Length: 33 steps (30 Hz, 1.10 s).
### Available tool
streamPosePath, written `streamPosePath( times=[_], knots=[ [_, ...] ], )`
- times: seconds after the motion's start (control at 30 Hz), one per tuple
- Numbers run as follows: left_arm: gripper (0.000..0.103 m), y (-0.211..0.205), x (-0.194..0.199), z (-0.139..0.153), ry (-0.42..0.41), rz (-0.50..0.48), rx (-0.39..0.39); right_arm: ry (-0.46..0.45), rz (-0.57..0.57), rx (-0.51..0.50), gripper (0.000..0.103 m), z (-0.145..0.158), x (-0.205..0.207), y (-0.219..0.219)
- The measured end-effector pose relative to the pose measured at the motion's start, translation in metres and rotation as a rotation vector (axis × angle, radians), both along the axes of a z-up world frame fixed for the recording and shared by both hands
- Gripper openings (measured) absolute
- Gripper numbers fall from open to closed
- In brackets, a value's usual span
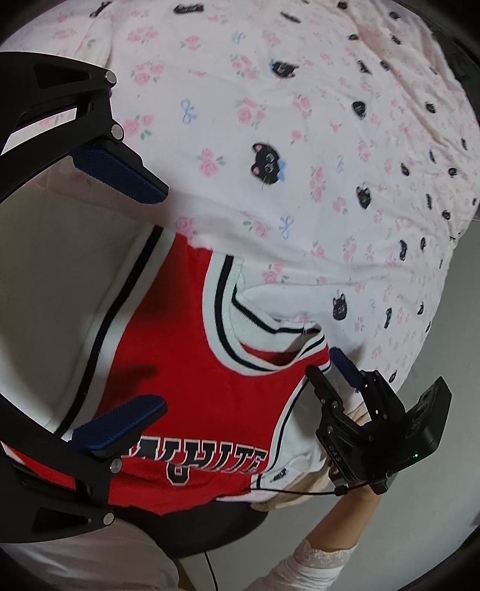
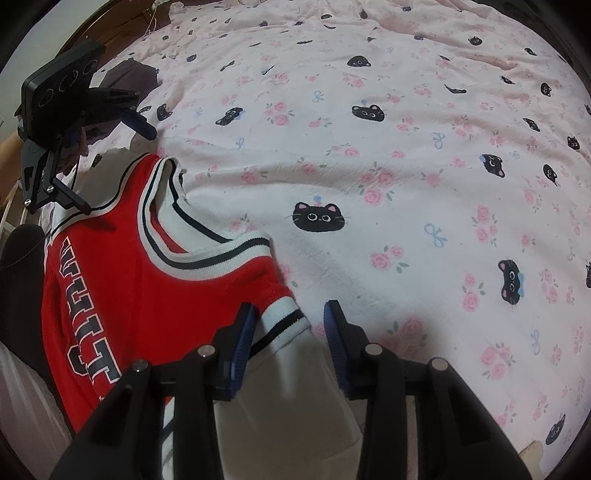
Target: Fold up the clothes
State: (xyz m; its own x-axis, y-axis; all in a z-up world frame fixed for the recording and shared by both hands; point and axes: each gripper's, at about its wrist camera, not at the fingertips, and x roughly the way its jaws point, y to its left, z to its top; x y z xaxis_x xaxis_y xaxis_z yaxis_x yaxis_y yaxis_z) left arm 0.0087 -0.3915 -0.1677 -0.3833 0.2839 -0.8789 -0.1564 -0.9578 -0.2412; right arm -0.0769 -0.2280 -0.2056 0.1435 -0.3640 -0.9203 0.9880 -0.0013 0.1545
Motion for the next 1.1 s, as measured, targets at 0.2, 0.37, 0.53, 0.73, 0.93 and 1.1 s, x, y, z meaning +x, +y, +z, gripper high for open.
streamPosePath(
  times=[0.2,0.37,0.53,0.73,0.93,1.1],
  knots=[
    [0.101,-0.004,-0.003,-0.012,-0.043,0.008,0.003,-0.009,0.02,0.007,0.035,0.0,0.003,0.0],
    [0.101,-0.022,-0.01,-0.027,-0.104,0.076,0.122,-0.013,0.034,0.021,0.033,-0.003,0.006,-0.002],
    [0.059,-0.019,-0.012,-0.027,-0.099,0.077,0.077,-0.026,0.042,0.034,0.026,-0.005,0.007,-0.003],
    [0.032,-0.018,-0.007,-0.02,-0.093,0.071,0.062,-0.037,0.036,0.03,0.016,-0.004,0.006,-0.001],
    [0.024,-0.008,0.0,-0.009,-0.051,0.08,0.019,-0.02,0.036,0.012,0.008,0.002,0.01,0.002],
    [0.02,-0.009,0.007,0.01,0.013,0.108,-0.006,0.016,0.035,-0.026,0.007,0.016,0.013,0.006]
  ],
)
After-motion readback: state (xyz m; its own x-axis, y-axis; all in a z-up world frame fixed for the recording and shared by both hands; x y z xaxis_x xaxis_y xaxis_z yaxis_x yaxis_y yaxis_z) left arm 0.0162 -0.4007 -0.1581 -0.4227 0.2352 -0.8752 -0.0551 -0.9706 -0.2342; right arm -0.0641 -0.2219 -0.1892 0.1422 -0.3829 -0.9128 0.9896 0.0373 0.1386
